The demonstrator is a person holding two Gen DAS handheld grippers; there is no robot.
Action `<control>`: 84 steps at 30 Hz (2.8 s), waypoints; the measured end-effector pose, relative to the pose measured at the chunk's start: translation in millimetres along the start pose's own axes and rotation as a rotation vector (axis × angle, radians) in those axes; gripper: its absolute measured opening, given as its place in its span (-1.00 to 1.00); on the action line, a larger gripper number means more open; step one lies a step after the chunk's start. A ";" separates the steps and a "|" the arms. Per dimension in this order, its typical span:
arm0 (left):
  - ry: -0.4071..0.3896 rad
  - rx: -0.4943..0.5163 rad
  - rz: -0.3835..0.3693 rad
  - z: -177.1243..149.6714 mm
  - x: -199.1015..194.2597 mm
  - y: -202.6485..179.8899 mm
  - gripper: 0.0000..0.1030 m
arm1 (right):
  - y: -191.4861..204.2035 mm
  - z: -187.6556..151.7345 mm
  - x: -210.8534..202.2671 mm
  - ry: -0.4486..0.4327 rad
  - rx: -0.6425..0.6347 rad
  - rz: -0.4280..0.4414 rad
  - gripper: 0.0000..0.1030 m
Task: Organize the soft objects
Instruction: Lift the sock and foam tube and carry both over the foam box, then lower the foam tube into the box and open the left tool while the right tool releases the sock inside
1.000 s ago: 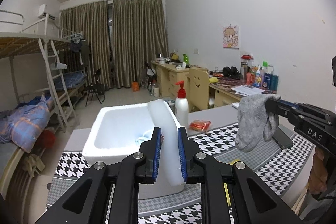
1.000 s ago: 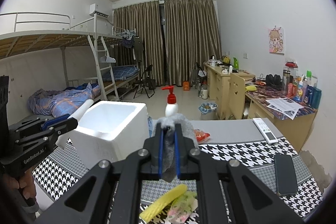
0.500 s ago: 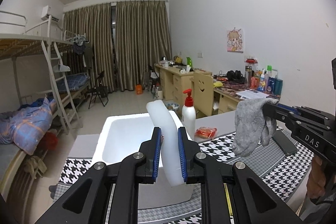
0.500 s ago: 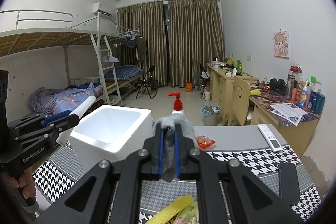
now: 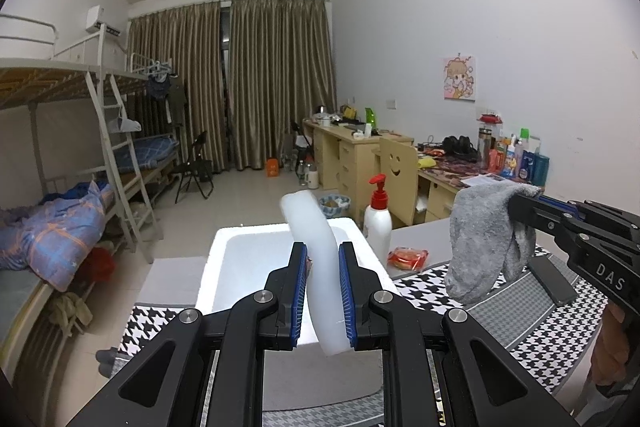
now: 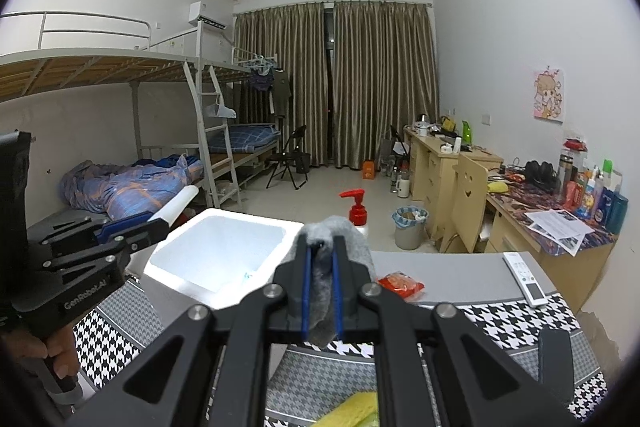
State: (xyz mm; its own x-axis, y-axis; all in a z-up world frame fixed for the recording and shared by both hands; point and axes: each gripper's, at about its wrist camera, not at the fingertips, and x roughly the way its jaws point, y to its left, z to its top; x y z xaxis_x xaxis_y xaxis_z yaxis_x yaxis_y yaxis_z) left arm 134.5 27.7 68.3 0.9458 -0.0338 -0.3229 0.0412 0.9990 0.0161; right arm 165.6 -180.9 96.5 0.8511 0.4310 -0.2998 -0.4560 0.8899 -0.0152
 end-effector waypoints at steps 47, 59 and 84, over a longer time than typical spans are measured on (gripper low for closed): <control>0.094 -0.046 0.037 6.8 64.2 34.1 -0.56 | 40.4 23.4 50.9 0.041 -0.083 0.036 -0.76; 0.081 -0.064 0.081 4.2 61.2 46.1 0.38 | 42.8 24.5 57.7 0.056 -0.088 0.018 -0.76; -0.010 -0.136 0.168 -0.3 22.6 80.7 0.88 | 59.3 29.6 75.1 0.074 -0.099 0.104 -0.76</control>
State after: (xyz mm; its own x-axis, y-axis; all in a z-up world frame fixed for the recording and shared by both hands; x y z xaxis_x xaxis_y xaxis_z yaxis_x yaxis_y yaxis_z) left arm 159.1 107.6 62.1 0.9390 0.1341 -0.3166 -0.1608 0.9852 -0.0594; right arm 210.2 -91.3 101.4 0.7780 0.5046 -0.3743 -0.5671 0.8204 -0.0728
